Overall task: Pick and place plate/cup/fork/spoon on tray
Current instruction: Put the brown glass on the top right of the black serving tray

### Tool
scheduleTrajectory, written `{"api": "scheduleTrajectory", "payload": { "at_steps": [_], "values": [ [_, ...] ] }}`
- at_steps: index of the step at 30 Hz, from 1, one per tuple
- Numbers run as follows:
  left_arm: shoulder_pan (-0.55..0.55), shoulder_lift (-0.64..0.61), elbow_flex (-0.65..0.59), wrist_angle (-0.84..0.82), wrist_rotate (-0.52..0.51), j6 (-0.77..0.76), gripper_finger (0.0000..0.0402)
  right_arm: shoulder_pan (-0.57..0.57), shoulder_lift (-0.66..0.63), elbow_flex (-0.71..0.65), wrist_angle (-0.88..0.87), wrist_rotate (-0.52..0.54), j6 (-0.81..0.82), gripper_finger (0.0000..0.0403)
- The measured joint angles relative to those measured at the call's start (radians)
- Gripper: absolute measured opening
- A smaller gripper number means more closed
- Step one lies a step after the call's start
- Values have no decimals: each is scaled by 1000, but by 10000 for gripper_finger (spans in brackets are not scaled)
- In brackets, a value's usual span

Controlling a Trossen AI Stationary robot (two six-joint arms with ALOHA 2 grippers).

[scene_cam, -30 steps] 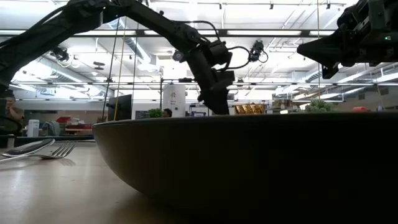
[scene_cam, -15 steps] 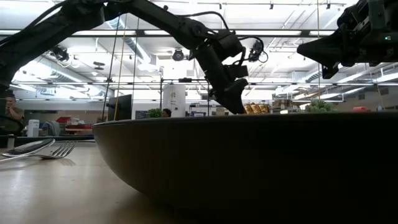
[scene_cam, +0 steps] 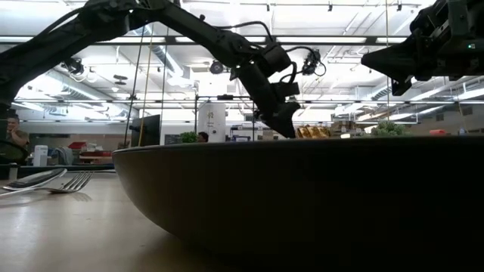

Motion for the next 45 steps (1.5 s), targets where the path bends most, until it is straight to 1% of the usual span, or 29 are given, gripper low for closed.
{"api": "scheduleTrajectory", "payload": {
  "at_steps": [5,8,13,16,22,24,29,31,37,41,45],
  "values": [
    [-10,20,-1,7,0,1,150,0,0,0,0,0,0,34],
    [-15,20,0,42,0,1,144,0,0,0,0,0,0,34],
    [-24,20,0,112,0,-6,148,0,0,0,0,0,0,34],
    [-31,20,0,120,-5,-6,151,0,0,0,0,0,0,34],
    [-35,20,0,179,-27,-7,143,0,0,0,0,0,0,34],
    [-34,20,0,202,-45,-14,142,0,0,0,0,0,0,34],
    [-34,20,0,221,-145,-77,142,0,0,0,0,0,0,34],
    [-34,20,0,224,-158,-87,143,0,0,0,0,0,0,34],
    [-37,26,0,200,-169,-109,166,0,0,0,0,0,0,34],
    [-38,47,0,178,-218,-116,186,0,0,0,0,0,0,34],
    [-37,54,-1,150,-200,-119,202,0,0,0,0,0,0,34]
  ]
}}
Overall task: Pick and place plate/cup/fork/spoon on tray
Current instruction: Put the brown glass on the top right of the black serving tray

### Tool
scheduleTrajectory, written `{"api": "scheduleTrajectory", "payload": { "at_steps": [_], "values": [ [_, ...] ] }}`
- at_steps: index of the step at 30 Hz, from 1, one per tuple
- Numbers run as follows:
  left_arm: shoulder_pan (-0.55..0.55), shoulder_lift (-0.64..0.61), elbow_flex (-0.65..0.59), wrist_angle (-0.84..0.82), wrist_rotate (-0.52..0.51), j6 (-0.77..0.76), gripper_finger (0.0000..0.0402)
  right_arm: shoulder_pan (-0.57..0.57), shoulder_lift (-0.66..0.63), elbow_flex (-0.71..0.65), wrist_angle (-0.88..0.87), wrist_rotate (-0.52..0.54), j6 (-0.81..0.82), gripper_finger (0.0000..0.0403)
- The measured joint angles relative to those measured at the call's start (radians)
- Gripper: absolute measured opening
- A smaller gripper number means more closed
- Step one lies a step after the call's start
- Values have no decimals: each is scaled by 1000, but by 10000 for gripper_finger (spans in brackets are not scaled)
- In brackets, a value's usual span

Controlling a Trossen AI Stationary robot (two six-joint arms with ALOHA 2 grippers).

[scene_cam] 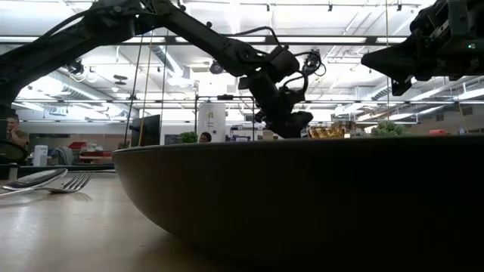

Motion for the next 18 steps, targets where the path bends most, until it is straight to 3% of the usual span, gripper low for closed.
{"api": "scheduleTrajectory", "payload": {
  "at_steps": [10,18],
  "values": [
    [-11,-1,0,18,37,8,236,0,0,0,0,0,0,34],
    [-9,-1,1,29,57,16,241,0,0,0,0,0,0,34]
  ]
}}
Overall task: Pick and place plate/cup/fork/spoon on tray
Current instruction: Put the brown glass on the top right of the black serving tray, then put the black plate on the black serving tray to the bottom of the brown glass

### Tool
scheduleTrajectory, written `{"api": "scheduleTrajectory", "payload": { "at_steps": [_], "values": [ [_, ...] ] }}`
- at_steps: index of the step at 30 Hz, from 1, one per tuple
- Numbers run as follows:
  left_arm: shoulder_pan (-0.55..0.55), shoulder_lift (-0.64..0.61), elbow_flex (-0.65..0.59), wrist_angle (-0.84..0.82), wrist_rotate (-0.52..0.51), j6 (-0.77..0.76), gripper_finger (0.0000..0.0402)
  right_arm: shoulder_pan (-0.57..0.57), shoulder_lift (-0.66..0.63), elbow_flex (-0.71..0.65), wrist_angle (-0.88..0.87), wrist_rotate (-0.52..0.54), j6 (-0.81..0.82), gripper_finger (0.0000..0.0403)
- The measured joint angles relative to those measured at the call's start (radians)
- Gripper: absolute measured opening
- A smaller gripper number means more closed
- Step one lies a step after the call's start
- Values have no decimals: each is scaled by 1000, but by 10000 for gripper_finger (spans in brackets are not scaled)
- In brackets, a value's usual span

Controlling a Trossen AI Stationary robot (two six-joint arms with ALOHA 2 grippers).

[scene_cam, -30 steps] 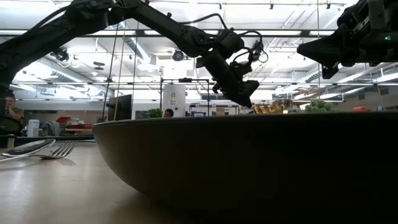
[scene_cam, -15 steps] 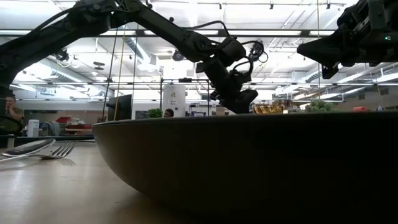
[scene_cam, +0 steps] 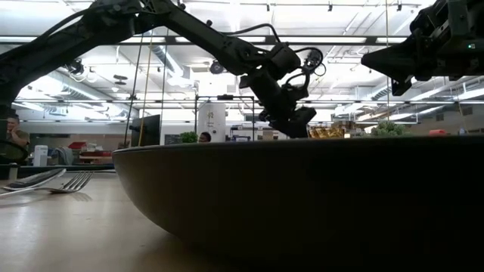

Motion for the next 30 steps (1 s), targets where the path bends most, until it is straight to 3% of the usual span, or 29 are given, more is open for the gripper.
{"api": "scheduleTrajectory", "payload": {
  "at_steps": [6,15,21,27,30],
  "values": [
    [-2,0,0,31,53,1,241,0,0,0,0,0,0,34],
    [-2,0,0,6,55,44,240,0,0,0,0,0,0,34],
    [-15,-36,24,-252,106,175,224,0,0,0,0,0,0,34],
    [-29,-97,30,-526,317,204,190,0,0,0,0,-1,0,34],
    [-37,-113,30,-587,393,185,171,0,0,0,0,-3,0,34]
  ]
}}
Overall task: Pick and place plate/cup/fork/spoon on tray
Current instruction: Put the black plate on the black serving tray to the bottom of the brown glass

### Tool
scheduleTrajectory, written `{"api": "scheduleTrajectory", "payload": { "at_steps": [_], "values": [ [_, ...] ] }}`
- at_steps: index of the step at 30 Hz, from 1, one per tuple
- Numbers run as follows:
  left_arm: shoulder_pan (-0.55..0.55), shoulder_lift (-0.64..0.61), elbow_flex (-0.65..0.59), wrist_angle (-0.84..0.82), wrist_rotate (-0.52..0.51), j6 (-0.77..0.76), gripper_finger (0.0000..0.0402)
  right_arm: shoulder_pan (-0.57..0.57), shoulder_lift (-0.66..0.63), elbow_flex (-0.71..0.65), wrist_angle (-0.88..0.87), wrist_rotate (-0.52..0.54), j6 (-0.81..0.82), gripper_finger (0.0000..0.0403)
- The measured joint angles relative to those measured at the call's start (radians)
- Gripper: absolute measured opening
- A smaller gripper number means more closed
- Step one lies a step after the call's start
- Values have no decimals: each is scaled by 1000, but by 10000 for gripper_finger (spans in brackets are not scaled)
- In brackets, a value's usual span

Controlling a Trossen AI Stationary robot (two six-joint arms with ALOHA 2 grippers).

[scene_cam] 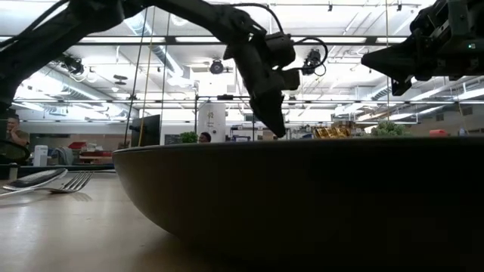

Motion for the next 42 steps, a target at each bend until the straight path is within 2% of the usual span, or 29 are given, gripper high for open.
{"api": "scheduleTrajectory", "payload": {
  "at_steps": [4,8,13,20,26,29,36,42],
  "values": [
    [-36,-9,-16,-77,15,-17,151,0,0,0,0,0,0,34],
    [-114,-7,-32,-241,18,-6,141,0,0,0,0,0,0,34],
    [-219,-8,-30,-274,20,9,137,0,0,0,1,0,0,34],
    [-346,-18,-29,-272,20,5,137,0,0,0,0,0,0,34],
    [-402,-18,-29,-286,13,-118,137,0,0,0,0,-1,0,34],
    [-441,-19,-38,-289,-38,-177,137,0,0,0,0,-1,0,34],
    [-530,-66,-198,-228,-204,-322,131,0,0,0,1,-1,0,34],
    [-564,-152,-323,-65,-232,-476,114,0,0,0,1,0,0,34]
  ]
}}
